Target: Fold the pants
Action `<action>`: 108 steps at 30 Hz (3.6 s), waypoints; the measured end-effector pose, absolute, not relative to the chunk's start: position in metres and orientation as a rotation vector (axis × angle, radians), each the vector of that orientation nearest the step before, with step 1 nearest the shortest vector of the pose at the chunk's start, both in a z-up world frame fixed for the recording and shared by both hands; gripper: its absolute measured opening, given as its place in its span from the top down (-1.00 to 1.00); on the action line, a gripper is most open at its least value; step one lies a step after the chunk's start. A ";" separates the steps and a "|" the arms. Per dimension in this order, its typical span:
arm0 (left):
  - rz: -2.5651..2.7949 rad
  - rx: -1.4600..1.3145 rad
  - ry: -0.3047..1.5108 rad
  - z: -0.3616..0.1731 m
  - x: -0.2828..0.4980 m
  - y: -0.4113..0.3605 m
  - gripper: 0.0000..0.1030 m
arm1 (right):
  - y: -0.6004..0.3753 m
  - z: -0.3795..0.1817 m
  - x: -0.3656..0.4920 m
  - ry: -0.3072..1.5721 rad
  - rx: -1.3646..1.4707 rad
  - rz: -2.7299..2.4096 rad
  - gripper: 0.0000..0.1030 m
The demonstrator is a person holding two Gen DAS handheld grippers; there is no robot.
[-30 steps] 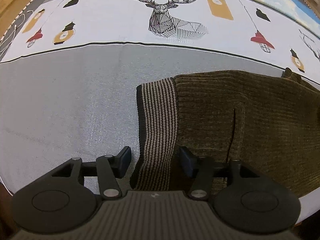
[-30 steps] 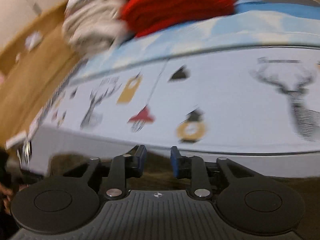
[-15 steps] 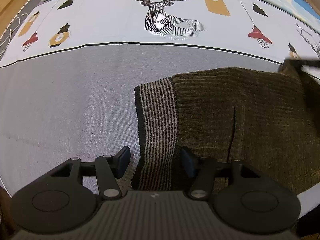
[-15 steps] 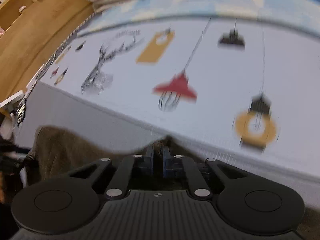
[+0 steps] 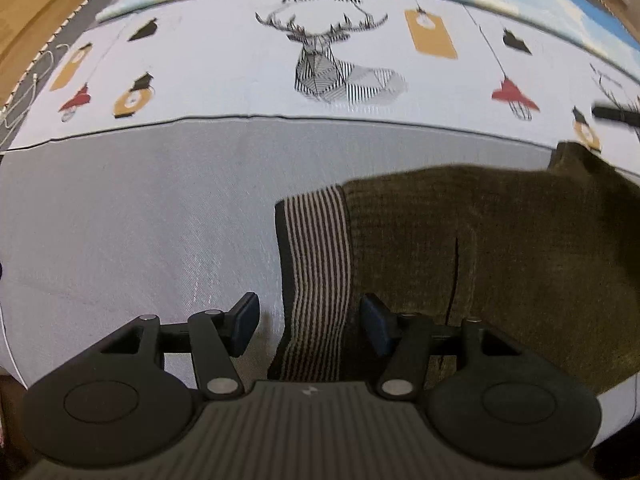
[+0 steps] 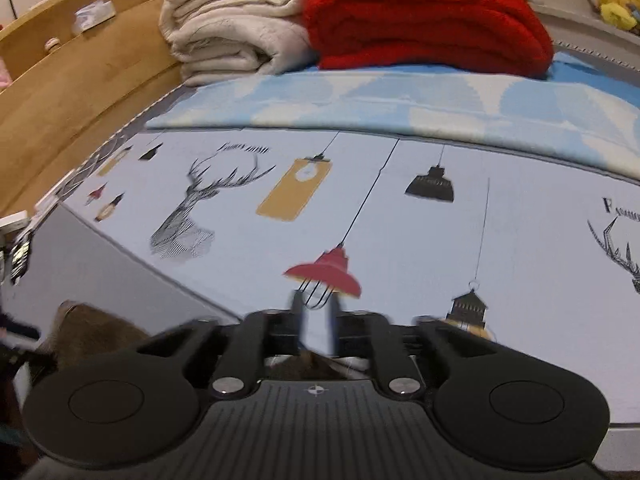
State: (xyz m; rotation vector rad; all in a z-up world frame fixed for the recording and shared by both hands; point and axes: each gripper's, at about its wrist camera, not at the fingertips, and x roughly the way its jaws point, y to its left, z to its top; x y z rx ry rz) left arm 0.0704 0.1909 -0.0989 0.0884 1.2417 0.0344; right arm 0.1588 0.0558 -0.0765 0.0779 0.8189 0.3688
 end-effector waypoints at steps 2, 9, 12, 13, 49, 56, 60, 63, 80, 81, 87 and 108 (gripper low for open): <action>0.037 0.089 1.228 -0.095 0.071 0.188 -0.21 | 0.054 -0.082 0.162 0.872 0.075 0.375 -0.14; 0.032 0.104 1.204 -0.091 0.075 0.174 -0.21 | 0.076 -0.117 0.154 1.005 -0.139 0.442 0.79; 0.034 0.101 1.185 -0.088 0.077 0.170 -0.21 | 0.087 -0.122 0.151 0.951 -0.235 0.431 0.94; 0.032 0.098 1.178 -0.087 0.078 0.169 -0.21 | 0.087 -0.121 0.152 0.932 -0.233 0.412 0.94; -0.369 0.058 1.131 -0.083 0.119 -0.062 0.28 | -0.378 -0.063 -0.175 0.564 0.685 -0.788 0.17; -0.406 0.127 1.158 -0.098 0.115 -0.108 0.29 | -0.423 -0.133 -0.235 0.646 1.077 -0.812 0.03; -0.388 0.160 1.171 -0.104 0.118 -0.105 0.29 | -0.427 -0.146 -0.222 0.655 1.095 -0.796 -0.01; -0.378 0.154 1.170 -0.102 0.118 -0.099 0.29 | -0.428 -0.151 -0.208 0.634 1.083 -0.808 -0.22; -0.260 0.058 0.953 -0.025 0.037 0.000 0.29 | -0.215 -0.018 -0.142 0.395 0.120 -0.621 0.57; -0.251 0.020 0.956 -0.025 0.030 0.011 0.29 | -0.178 -0.007 -0.136 0.371 0.050 -0.554 0.57; -0.221 -0.029 0.963 -0.029 0.004 0.062 0.29 | 0.035 -0.019 -0.109 0.335 -0.274 -0.124 0.56; -0.255 -0.053 1.064 -0.057 0.001 0.111 0.17 | 0.118 -0.120 -0.089 0.743 -0.130 0.179 0.00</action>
